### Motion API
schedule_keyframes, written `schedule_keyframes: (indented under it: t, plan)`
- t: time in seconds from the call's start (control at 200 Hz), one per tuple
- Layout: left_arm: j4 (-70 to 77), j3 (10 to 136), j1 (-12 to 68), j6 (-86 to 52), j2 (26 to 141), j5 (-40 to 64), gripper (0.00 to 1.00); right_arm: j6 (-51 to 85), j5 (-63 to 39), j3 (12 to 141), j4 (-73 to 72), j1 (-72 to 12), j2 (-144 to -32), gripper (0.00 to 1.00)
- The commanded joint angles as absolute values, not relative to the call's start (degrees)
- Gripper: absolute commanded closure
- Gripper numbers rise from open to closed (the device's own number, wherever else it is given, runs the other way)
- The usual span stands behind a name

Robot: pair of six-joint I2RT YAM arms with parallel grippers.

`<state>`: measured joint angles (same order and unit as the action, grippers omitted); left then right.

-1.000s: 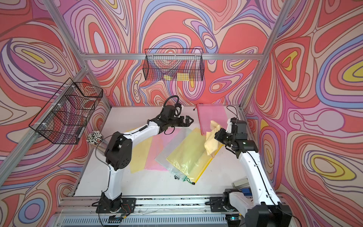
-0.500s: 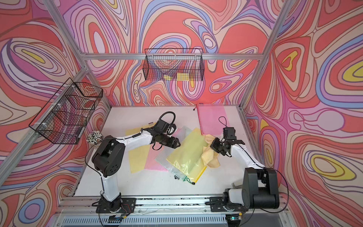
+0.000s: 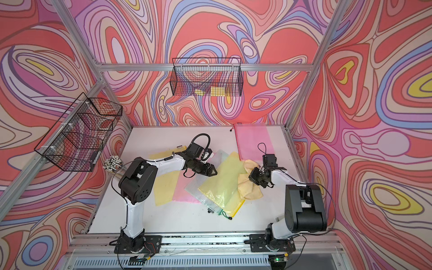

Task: Wipe the document bag
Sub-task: Adjust the document bag.

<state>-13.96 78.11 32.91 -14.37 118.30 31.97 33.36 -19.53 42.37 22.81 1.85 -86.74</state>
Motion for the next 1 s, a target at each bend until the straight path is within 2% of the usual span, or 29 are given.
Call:
schedule_keyframes:
  t: [0.0, 0.325, 0.561, 0.706, 0.791, 0.876, 0.996]
  plan:
    - [-14.1, 80.9, 32.2, -12.4, 121.0, 35.3, 0.29, 33.3, -19.9, 41.2, 21.2, 1.8, -87.8, 1.0]
    - [-19.1, 84.7, 32.0, -9.1, 124.4, 43.5, 0.35, 33.3, -21.1, 41.7, 20.0, 1.2, -89.3, 1.0]
    - [-18.9, 82.6, 32.0, -9.3, 122.8, 43.6, 0.46, 33.3, -21.2, 42.3, 19.7, 0.5, -90.1, 1.0]
    - [-18.5, 81.9, 32.0, -9.8, 121.4, 43.6, 0.64, 33.4, -21.3, 42.5, 19.6, -0.2, -90.4, 1.0]
    - [-18.7, 81.6, 32.0, -10.0, 120.5, 43.1, 0.85, 33.6, -21.2, 42.8, 19.8, -0.7, -89.9, 1.0]
    - [-18.5, 80.4, 32.0, -10.5, 118.9, 42.2, 0.98, 33.6, -20.8, 43.8, 20.6, -1.9, -88.0, 1.0]
    - [-16.3, 75.6, 31.8, -13.2, 114.3, 38.6, 1.0, 33.6, -19.1, 46.5, 22.9, -5.0, -85.3, 1.0]
